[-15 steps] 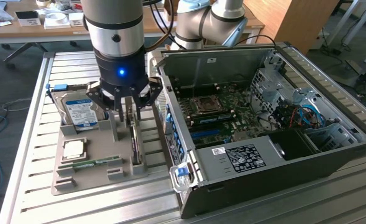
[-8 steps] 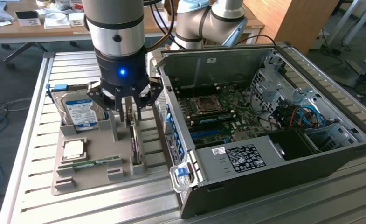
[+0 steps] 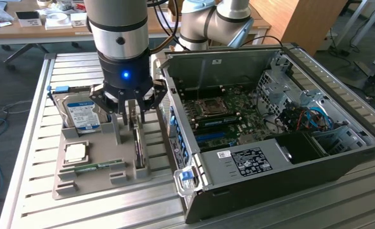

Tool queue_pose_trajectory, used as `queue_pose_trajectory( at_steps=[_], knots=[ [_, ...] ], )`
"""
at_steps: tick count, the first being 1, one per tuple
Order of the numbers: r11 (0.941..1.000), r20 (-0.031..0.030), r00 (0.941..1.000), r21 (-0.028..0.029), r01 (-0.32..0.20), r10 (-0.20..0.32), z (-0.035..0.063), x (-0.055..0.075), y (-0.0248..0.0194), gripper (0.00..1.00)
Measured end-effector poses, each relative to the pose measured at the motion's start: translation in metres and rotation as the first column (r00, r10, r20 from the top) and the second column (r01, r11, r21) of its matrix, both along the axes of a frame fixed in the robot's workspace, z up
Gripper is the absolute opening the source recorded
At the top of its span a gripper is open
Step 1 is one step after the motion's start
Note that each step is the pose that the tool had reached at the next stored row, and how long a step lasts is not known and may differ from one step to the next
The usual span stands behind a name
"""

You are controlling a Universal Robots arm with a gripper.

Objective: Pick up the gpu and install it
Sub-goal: 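Pick up the gpu and move the gpu toward the slot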

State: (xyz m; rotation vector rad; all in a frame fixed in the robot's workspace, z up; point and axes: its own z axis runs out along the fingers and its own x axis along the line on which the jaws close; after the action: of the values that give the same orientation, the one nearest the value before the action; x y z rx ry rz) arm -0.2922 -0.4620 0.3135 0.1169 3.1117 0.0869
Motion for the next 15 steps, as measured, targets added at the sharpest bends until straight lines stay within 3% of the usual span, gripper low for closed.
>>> queue_pose_trajectory(
  at_steps=[15],
  knots=[
    [1.0,0.0,1.0,0.0002,0.0,0.0,-0.0067,0.0,0.0,0.42]
  ],
)
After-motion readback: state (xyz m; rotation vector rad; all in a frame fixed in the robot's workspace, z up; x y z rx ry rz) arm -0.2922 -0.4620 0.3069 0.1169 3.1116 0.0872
